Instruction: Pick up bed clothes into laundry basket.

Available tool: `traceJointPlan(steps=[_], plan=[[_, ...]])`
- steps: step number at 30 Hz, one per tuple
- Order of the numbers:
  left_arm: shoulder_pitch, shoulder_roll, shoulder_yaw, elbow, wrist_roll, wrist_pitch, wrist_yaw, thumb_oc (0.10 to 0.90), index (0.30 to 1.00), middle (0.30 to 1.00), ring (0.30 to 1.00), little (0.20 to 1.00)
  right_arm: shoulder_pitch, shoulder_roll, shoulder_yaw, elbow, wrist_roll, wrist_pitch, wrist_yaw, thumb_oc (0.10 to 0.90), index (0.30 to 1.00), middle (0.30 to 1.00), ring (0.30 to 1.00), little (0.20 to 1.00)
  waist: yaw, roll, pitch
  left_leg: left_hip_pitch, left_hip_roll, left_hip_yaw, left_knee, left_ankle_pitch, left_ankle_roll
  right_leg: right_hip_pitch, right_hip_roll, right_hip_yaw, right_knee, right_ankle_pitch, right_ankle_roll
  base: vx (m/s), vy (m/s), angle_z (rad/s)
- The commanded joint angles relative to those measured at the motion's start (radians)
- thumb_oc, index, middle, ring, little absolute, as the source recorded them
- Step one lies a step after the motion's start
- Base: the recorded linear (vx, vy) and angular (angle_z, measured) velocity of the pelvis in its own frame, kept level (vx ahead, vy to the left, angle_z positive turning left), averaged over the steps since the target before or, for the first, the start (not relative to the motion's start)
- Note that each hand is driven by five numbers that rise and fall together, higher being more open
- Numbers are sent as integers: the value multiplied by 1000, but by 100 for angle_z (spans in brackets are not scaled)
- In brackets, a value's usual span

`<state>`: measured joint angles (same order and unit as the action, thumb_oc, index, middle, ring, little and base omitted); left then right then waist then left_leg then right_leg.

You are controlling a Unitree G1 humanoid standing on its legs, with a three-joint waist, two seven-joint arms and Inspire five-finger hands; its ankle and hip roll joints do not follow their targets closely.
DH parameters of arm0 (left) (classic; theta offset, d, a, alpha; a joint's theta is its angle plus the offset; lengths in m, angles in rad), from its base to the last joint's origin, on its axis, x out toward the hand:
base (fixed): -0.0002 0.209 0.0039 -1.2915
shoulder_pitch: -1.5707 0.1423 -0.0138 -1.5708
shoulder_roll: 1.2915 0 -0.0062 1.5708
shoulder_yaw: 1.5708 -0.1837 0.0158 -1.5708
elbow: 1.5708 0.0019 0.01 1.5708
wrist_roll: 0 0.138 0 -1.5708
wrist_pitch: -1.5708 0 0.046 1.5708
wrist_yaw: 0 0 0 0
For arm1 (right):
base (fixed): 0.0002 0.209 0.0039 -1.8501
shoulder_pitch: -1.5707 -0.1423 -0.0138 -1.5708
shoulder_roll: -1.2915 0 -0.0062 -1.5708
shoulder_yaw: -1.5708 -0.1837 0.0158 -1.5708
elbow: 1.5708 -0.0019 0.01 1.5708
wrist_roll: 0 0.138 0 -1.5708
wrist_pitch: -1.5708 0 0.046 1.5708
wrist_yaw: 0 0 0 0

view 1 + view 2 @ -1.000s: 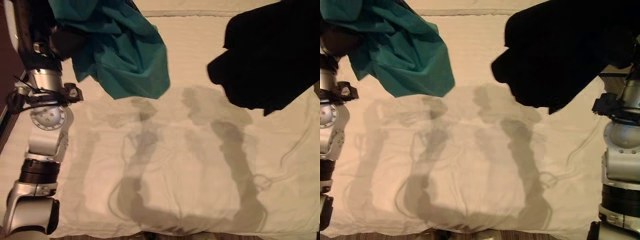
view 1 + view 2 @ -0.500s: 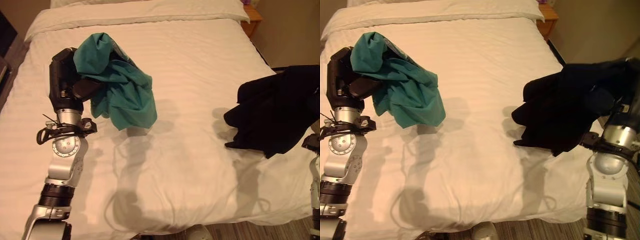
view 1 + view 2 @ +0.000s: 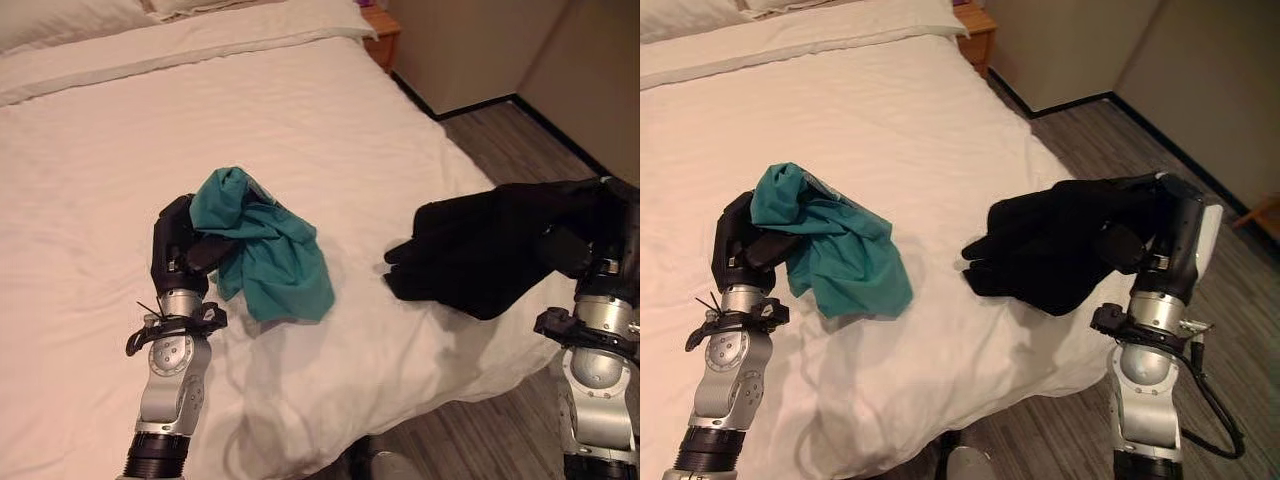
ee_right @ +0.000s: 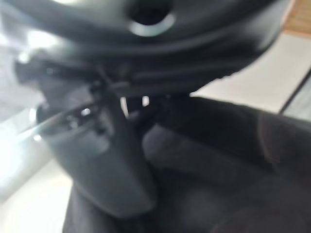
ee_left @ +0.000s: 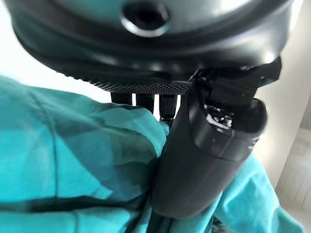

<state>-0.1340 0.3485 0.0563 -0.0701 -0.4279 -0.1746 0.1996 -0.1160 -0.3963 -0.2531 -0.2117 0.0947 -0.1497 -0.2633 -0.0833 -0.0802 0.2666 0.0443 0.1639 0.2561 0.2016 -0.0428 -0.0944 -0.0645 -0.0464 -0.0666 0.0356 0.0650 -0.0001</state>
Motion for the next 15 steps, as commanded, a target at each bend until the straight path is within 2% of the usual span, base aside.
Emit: traceJointPlan(steps=[1,2,3,4,5,6,7,8,9,10,11,12,13,14,15], plan=[[-42,46,19,-180,38,-122,-33,400,300,300,300,300,-128,-93,-3,-127,42,-143,-5,400,300,300,300,300,13,7,-105,0,-15,-250,32,30,-38,57,-85,78,31,-66,138,-37,160,-115],[-42,46,21,-180,38,-122,-33,400,300,300,300,300,-129,-93,-2,-127,42,-143,-5,400,300,300,300,300,15,6,-106,-1,-16,-247,29,35,-38,52,-85,82,32,-62,138,-24,244,-140],[-27,48,43,-197,38,-139,-18,400,300,300,300,300,-156,-89,56,-119,44,-139,16,400,300,300,300,300,7,16,-119,58,-16,-345,21,7,-39,15,-62,203,46,-43,162,-74,388,-214],[-35,53,52,-209,34,-154,-7,400,300,300,300,300,-159,-92,88,-134,40,-133,43,400,300,300,300,300,-34,24,-132,130,-23,-375,-8,-67,-22,-39,-42,315,53,-5,188,-32,405,-221],[-34,54,53,-208,34,-155,-7,400,300,300,300,300,-160,-91,89,-134,40,-131,43,400,300,300,300,300,-24,27,-135,137,-21,-362,-13,-72,-19,-41,-39,323,53,-11,189,-85,388,-182],[-49,56,44,-207,36,-163,-6,400,300,300,300,300,-150,-91,80,-141,50,-130,46,400,300,300,300,300,-54,25,-136,150,-21,-308,-59,-107,-1,-59,-50,363,35,24,212,-133,511,-171],[-73,70,25,-206,26,-175,-12,400,300,300,300,300,-135,-70,66,-162,55,-133,52,400,300,300,300,300,-102,31,-135,200,-47,-215,-145,-174,36,-90,-72,425,-6,72,250,-227,607,-141],[-71,75,21,-200,34,-176,-9,400,300,300,300,300,-124,-55,64,-168,53,-132,51,400,300,300,300,300,-104,29,-125,214,-66,-179,-162,-178,43,-122,-74,439,-18,121,262,-237,572,-185],[-75,79,19,-196,32,-172,-9,400,300,300,300,300,-109,-40,49,-171,59,-134,44,400,300,300,300,300,-116,29,-115,223,-76,-133,-178,-182,47,-144,-84,424,-45,181,262,-158,206,-125],[-77,81,19,-194,32,-173,-9,400,300,300,300,300,-108,-38,48,-173,60,-133,45,400,300,300,300,300,-108,24,-115,224,-80,-125,-182,-174,44,-146,-84,434,-54,196,262,-305,285,-194],[-60,92,14,-189,44,-165,-9,400,300,300,300,300,-91,-15,48,-178,70,-137,49,400,300,300,300,300,-89,38,-71,232,-92,-50,-174,-167,58,-192,-130,221,-10,177,261,-389,301,-169],[-50,96,23,-187,46,-159,-10,400,300,300,300,300,-79,-11,52,-171,76,-131,52,400,300,300,300,300,-68,51,-58,221,-91,-13,-177,-151,64,-185,-167,80,47,133,231,-546,403,-201],[-42,102,34,-189,50,-151,-12,400,300,300,300,300,-66,-12,53,-165,84,-126,60,400,300,300,300,300,-71,53,-51,206,-90,15,-189,-120,68,-168,-172,-5,130,88,205,-447,302,-168],[-35,106,47,-192,57,-151,-12,400,300,300,300,300,-62,-9,54,-162,91,-121,71,400,300,300,300,300,-69,58,-50,196,-89,46,-197,-105,77,-157,-161,-50,199,56,199,-291,178,-179],[-35,106,47,-192,57,-151,-12,400,300,300,300,300,-62,-9,54,-162,91,-121,71,400,300,300,300,300,-69,58,-50,196,-89,46,-197,-105,77,-157,-161,-50,199,56,199,-373,218,-190]])
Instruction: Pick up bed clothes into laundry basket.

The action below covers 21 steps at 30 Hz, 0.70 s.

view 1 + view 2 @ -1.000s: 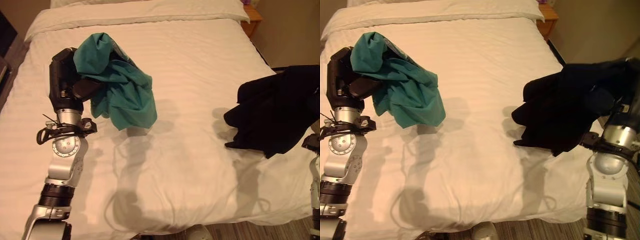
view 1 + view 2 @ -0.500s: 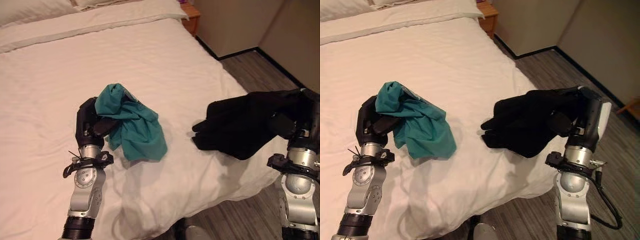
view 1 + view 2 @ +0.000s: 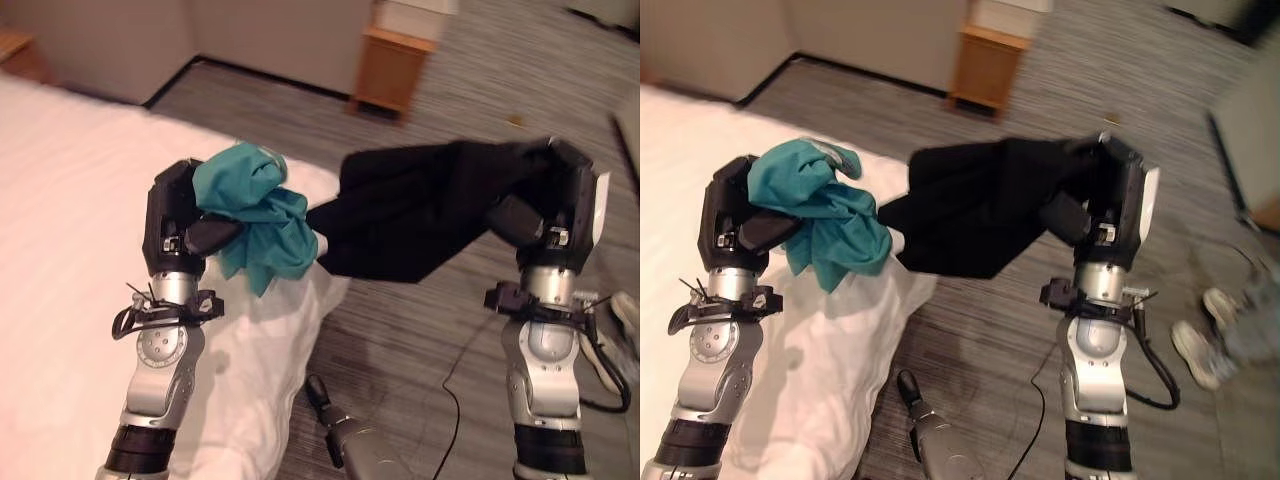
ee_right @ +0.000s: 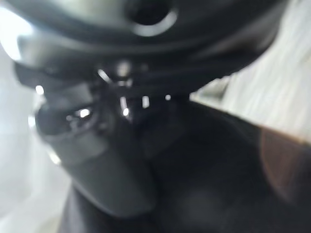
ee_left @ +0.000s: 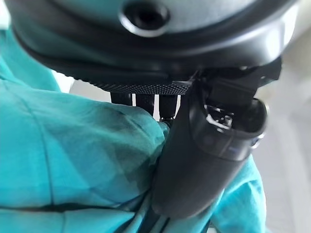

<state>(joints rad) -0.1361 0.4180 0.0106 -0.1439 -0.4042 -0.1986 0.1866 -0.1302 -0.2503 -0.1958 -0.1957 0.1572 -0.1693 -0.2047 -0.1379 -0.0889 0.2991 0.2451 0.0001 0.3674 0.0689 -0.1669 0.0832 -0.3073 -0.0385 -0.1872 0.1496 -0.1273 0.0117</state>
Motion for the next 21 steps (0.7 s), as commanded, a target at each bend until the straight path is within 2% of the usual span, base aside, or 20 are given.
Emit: traceJointPlan(steps=[1,2,3,4,5,7,10,15,18,20,21], plan=[[-7,38,123,-127,50,-119,6,400,300,300,300,300,-51,-143,1,-164,53,-100,22,400,300,300,300,300,22,72,-91,-26,71,-3,-84,56,-81,120,-170,-27,228,205,177,-272,122,-208],[-5,38,124,-129,50,-118,7,400,300,300,300,300,-51,-144,1,-163,54,-101,23,400,300,300,300,300,23,70,-92,-27,70,-1,-85,60,-82,116,-171,-25,231,206,174,-479,198,-213],[17,34,144,-142,43,-114,5,400,300,300,300,300,-45,-133,15,-148,81,-95,31,400,300,300,300,300,44,69,-107,-44,59,38,-98,70,-68,174,-178,-74,306,174,175,-215,70,-220],[20,34,144,-144,43,-114,4,400,300,300,300,300,-44,-133,16,-147,82,-95,32,400,300,300,300,300,46,68,-108,-42,58,40,-99,70,-68,175,-178,-72,307,173,175,-372,81,-268],[36,33,150,-143,46,-106,4,400,300,300,300,300,-35,-125,25,-137,91,-84,41,400,300,300,300,300,64,62,-129,-61,52,67,-111,88,-61,226,-181,-76,310,170,180,-237,-17,-237],[47,38,164,-141,49,-103,9,400,300,300,300,300,-21,-123,30,-133,96,-77,44,400,300,300,300,300,85,44,-159,-87,46,86,-120,107,-68,307,-173,-56,211,153,185,-265,-93,-110],[63,47,184,-124,66,-92,10,400,300,300,300,300,12,-110,21,-140,112,-77,45,400,300,300,300,300,104,24,-183,-131,70,107,-123,150,-97,400,-119,-9,-34,62,155,-207,-155,-38],[73,30,194,-114,55,-94,-3,400,300,300,300,300,36,-122,11,-139,147,-90,50,400,300,300,300,300,101,10,-161,-213,136,105,-74,246,-158,451,-54,36,-189,77,113,-183,-203,-26],[70,21,190,-107,54,-92,-10,400,300,300,300,300,39,-130,10,-144,153,-94,50,400,300,300,300,300,101,4,-145,-256,159,77,-1,245,-175,457,-45,33,-198,78,96,-127,-127,3],[59,10,180,-100,54,-96,-3,400,300,300,300,300,27,-148,28,-136,154,-95,52,400,300,300,300,300,122,-2,-119,-308,126,-67,121,223,-183,439,-45,61,-190,93,78,-190,-105,-13],[66,-7,179,-102,50,-93,-13,400,300,300,300,300,32,-155,23,-134,164,-83,65,400,300,300,300,300,110,-8,-121,-302,111,-97,170,166,-174,435,-54,54,-201,105,77,-185,-82,-41]])
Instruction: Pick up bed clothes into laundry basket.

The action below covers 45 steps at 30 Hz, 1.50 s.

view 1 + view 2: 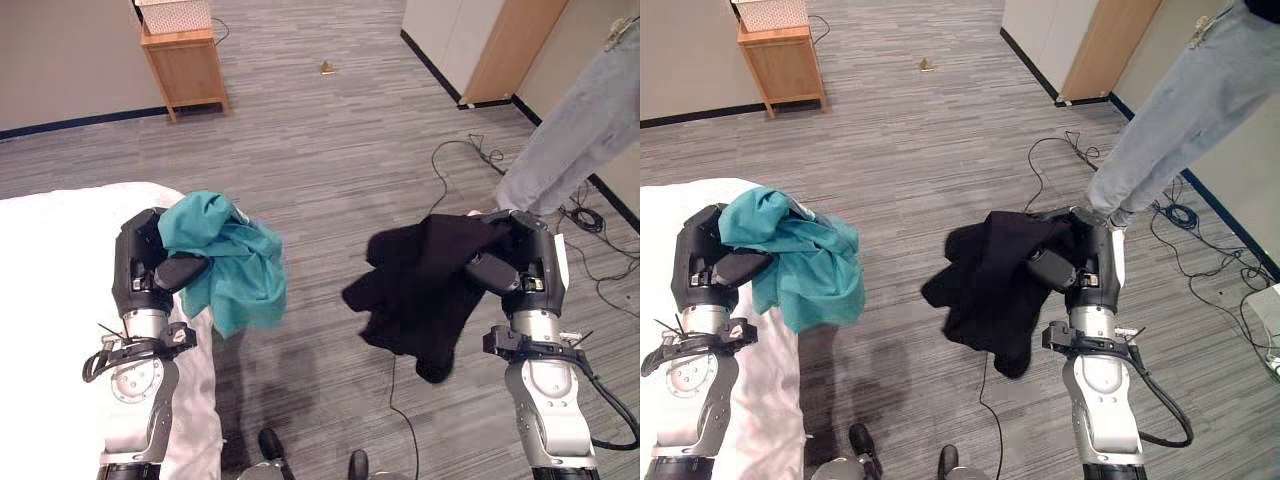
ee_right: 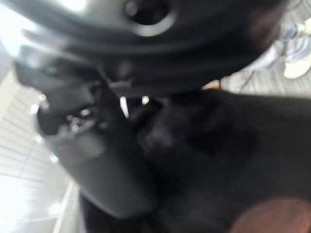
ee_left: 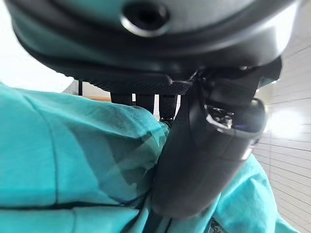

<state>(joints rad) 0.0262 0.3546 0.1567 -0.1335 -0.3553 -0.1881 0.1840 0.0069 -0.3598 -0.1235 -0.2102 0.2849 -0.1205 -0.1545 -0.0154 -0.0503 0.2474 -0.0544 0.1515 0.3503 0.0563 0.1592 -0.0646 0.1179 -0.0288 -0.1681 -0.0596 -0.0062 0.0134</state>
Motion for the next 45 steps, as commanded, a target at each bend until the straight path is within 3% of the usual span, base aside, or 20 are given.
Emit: traceJointPlan(steps=[1,5,11,12,18,25,29,39,45], plan=[[-86,55,37,-113,1,-102,-11,400,300,300,300,300,-101,-41,-55,-119,34,-133,18,400,300,300,300,300,-18,-44,-77,13,-56,-86,168,-191,-16,5,-61,38,9,-14,75,-93,-4,-28],[-69,50,47,-101,13,-93,-14,400,300,300,300,300,-71,-28,-76,-116,15,-124,17,400,300,300,300,300,-41,-5,-120,114,-83,-45,-24,-183,10,-8,-38,38,2,-6,85,6,85,0],[-44,33,47,-105,9,-89,-29,400,300,300,300,300,-64,-16,-74,-94,-4,-115,24,400,300,300,300,300,-44,12,-140,184,-106,-46,-114,-172,25,-1,-38,43,1,-5,93,25,60,1],[-239,-16,-232,214,-70,-45,-99,400,300,300,300,300,39,3,-33,84,169,-120,53,400,300,300,300,300,-87,2,-90,93,-99,-45,15,-134,-15,0,-51,90,-20,29,90,28,30,14],[-241,-15,-260,228,-71,-26,-118,400,300,300,300,300,56,37,-65,123,163,-116,35,400,300,300,300,300,-118,29,-125,180,-117,-43,-132,-115,7,-1,-40,100,-25,24,102,84,72,-1],[-267,-11,-282,237,-55,-24,-110,400,300,300,300,300,47,40,-65,117,142,-119,17,400,300,300,300,300,-123,36,-128,182,-120,-56,-144,-122,14,-13,-37,106,-24,26,107,19,28,-5],[-269,7,-263,211,-56,-23,-104,400,300,300,300,300,12,14,-68,120,131,-112,7,400,300,300,300,300,-96,31,-135,189,-125,-87,-144,-133,17,4,-40,80,-23,17,109,45,15,7],[-138,29,-120,96,-37,-34,-38,400,300,300,300,300,-206,-62,89,105,138,-86,59,400,300,300,300,300,48,1,-134,178,-137,-190,-144,-123,6,49,-46,-30,-24,-6,98,-2,-18,39],[-92,6,-108,65,-32,-37,-21,400,300,300,300,300,-242,-24,137,63,143,-83,74,400,300,300,300,300,71,-3,-136,184,-142,-212,-144,-125,7,65,-46,-55,-24,-16,92,11,-4,34]])
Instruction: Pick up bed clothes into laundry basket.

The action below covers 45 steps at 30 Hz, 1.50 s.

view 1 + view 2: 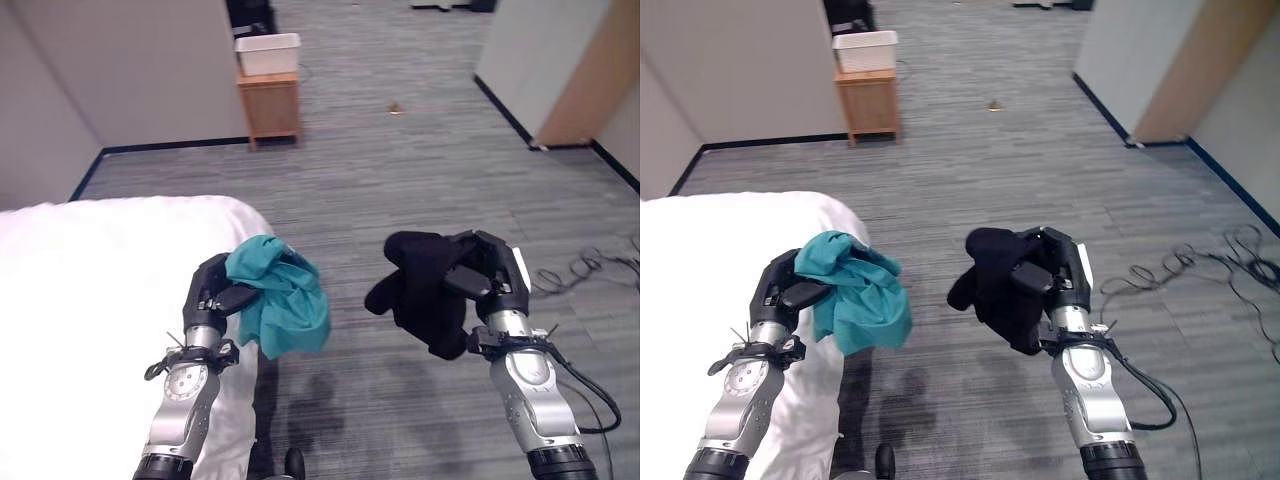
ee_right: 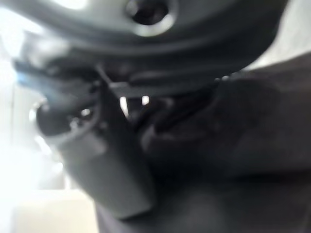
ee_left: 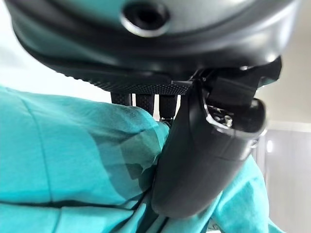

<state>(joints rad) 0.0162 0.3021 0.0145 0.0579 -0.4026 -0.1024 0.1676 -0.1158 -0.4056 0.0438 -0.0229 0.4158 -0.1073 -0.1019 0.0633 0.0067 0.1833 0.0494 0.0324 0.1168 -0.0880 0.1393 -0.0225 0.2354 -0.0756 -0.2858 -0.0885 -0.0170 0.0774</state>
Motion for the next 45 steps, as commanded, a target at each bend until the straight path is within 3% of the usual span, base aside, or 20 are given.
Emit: traceJointPlan(steps=[1,16,18,19,21,22,23,25,27,28,29,32,33,35,36,37,39,42,43,45], plan=[[-76,58,36,-128,13,-121,-10,400,300,300,300,300,-118,27,-28,-131,7,-94,23,400,300,300,300,300,-7,-59,-73,82,-23,21,1,-106,-34,-52,1,63,5,-6,27,13,7,23],[-4,50,161,-133,-42,-143,19,400,300,300,300,300,-52,79,-46,-192,45,-101,33,400,300,300,300,300,-25,-54,-28,74,-18,75,72,-160,-12,-91,-9,107,76,-25,24,16,10,-13],[-7,51,165,-136,-62,-149,25,400,300,300,300,300,-40,92,-38,-200,56,-100,44,400,300,300,300,300,-35,-32,-4,72,-13,88,82,-183,12,-187,-31,118,263,-34,49,23,100,-43],[-8,54,165,-139,-58,-147,24,400,300,300,300,300,-33,91,-41,-202,46,-94,47,400,300,300,300,300,-41,-25,6,80,-14,88,79,-187,20,-230,-37,127,351,2,76,33,98,-38],[-8,53,165,-139,-58,-147,24,400,300,300,300,300,-33,91,-42,-204,45,-93,46,400,300,300,300,300,-37,-28,3,76,-19,94,78,-186,23,-249,-43,135,376,-6,79,33,71,-23],[-24,59,155,-153,-54,-154,28,400,300,300,300,300,-12,84,-54,-214,17,-86,46,400,300,300,300,300,-74,3,47,116,-12,91,71,-205,43,-409,-39,189,658,94,144,107,98,-14],[-27,60,148,-157,-57,-157,29,400,300,300,300,300,-7,87,-55,-215,15,-92,41,400,300,300,300,300,-83,15,61,125,-3,84,77,-208,43,-449,-33,192,699,93,141,198,84,-20],[-38,67,143,-160,-54,-159,26,400,300,300,300,300,3,101,-64,-213,24,-102,30,400,300,300,300,300,-95,15,56,150,-11,102,85,-241,29,-500,-106,187,608,80,120,308,-89,-6],[-34,66,147,-169,-69,-165,15,400,300,300,300,300,22,98,-80,-211,34,-105,27,400,300,300,300,300,-115,7,49,183,-17,81,92,-271,2,-496,-127,214,444,70,110,350,-146,-1],[-32,66,147,-169,-70,-165,14,400,300,300,300,300,24,98,-80,-211,35,-105,27,400,300,300,300,300,-118,10,50,187,-13,79,93,-273,2,-482,-124,209,428,74,111,500,-248,11],[-42,67,152,-166,-80,-169,11,400,300,300,300,300,43,91,-100,-206,37,-109,19,400,300,300,300,300,-152,-1,42,234,2,57,96,-295,-33,-481,-125,271,221,87,112,483,-243,30],[-45,61,146,-157,-79,-176,7,400,300,300,300,300,71,83,-121,-208,59,-115,19,400,300,300,300,300,-176,-11,27,270,53,43,166,-270,-74,-452,-94,300,191,123,123,452,-301,52],[-44,52,144,-153,-81,-177,1,400,300,300,300,300,75,82,-125,-209,67,-117,24,400,300,300,300,300,-171,-14,20,250,69,31,240,-233,-85,-435,-87,293,199,116,107,331,-334,50],[-39,27,134,-149,-105,-176,-8,400,300,300,300,300,80,56,-139,-194,79,-126,16,400,300,300,300,300,-179,-26,18,105,119,-12,591,-45,-108,-370,-41,287,212,79,31,309,-482,55],[-34,17,135,-155,-129,-178,-16,400,300,300,300,300,95,51,-153,-194,107,-135,10,400,300,300,300,300,-176,-40,25,32,155,10,730,20,-105,-323,-28,276,206,50,-5,266,-570,71],[-36,14,131,-150,-141,-172,-21,400,300,300,300,300,114,48,-171,-191,125,-142,8,400,300,300,300,300,-166,-60,43,-71,180,22,862,42,-98,-283,-22,260,200,28,-44,277,-529,60],[-36,4,114,-142,-150,-164,-26,400,300,300,300,300,138,26,-193,-182,124,-140,-9,400,300,300,300,300,-137,-87,75,-188,134,19,993,-26,-87,-221,-7,259,206,-21,-80,239,-353,30],[-41,-9,102,-128,-165,-161,-23,400,300,300,300,300,148,21,-211,-176,127,-126,-14,400,300,300,300,300,-128,-88,78,-265,78,41,972,-63,-81,-182,-5,249,206,-43,-80,323,-153,13],[-41,-20,97,-115,-179,-157,-30,400,300,300,300,300,158,18,-238,-189,124,-125,-10,400,300,300,300,300,-122,-80,69,-310,101,77,823,-64,-77,-138,-4,234,202,-68,-73,581,-148,-1],[-40,-20,92,-114,-184,-159,-34,400,300,300,300,300,165,16,-251,-189,124,-127,-9,400,300,300,300,300,-112,-83,58,-313,116,98,746,-52,-81,-113,-13,227,194,-85,-70,484,-46,3]])
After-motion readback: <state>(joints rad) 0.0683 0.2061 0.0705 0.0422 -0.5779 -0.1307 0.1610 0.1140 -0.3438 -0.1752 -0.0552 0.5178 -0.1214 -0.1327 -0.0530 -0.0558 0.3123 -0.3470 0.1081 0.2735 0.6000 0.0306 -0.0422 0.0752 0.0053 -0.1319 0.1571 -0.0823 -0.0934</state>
